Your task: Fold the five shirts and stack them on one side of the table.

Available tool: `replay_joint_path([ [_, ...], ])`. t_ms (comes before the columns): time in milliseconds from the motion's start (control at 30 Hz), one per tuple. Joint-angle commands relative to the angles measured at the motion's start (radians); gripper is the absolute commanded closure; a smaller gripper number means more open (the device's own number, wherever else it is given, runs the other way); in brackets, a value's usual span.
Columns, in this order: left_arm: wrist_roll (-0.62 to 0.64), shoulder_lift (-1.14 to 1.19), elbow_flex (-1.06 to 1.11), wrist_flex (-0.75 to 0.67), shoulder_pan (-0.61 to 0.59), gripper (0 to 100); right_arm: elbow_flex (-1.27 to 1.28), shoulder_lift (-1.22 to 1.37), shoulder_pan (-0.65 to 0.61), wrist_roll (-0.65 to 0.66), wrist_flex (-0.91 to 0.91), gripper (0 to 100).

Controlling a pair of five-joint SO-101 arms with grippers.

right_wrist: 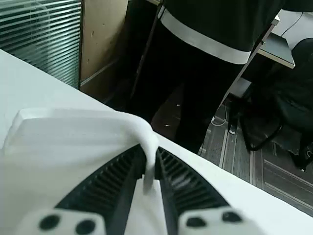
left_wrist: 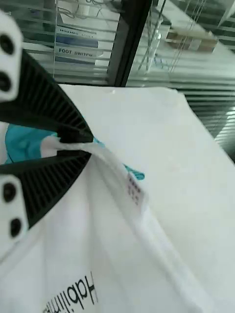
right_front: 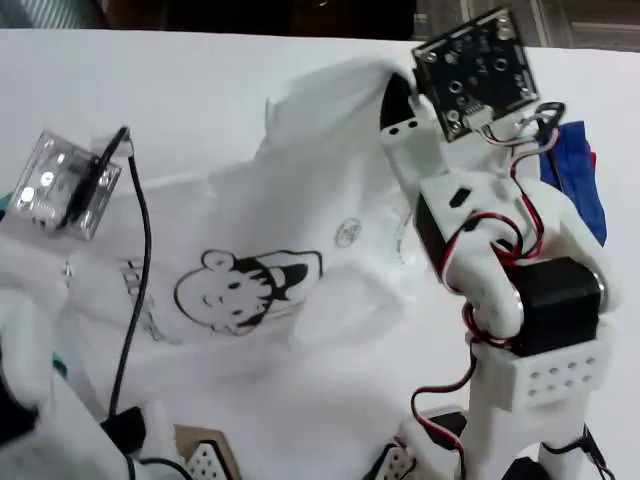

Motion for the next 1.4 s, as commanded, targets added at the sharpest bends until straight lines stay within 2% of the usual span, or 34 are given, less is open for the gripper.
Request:
replay_joint_path([
  [0,0.071,-0.015,-0.007,-0.055,-0.012,97,-0.037,-0.018,0.01,-0.009,-0.03,98.0],
  [167,0.164,0.006,-0.007,-0.149,-0.012,97,-0.035,0.024,0.018,-0.002,-0.099,98.0],
  [333,0.216,0.069,-0.027,-0.204,-0.012,97,-0.052,0.077,0.085,-0.006,-0.162,98.0],
  [467,0.221,0.091,-0.154,-0.155,-0.012,97,-0.15,0.054,0.088,-0.006,-0.071,98.0],
  [700,0.213,0.087,-0.357,0.034,-0.012,97,-0.299,-0.059,0.087,-0.008,0.12,98.0],
  [867,0.215,0.087,-0.476,0.126,-0.012,97,-0.321,-0.185,0.091,-0.002,0.159,98.0],
  [1100,0.215,0.095,-0.501,0.132,-0.014,97,-0.319,-0.269,0.087,-0.006,0.168,98.0],
  [1367,0.213,0.239,-0.357,0.026,-0.012,97,-0.204,-0.004,0.065,-0.009,0.104,98.0],
])
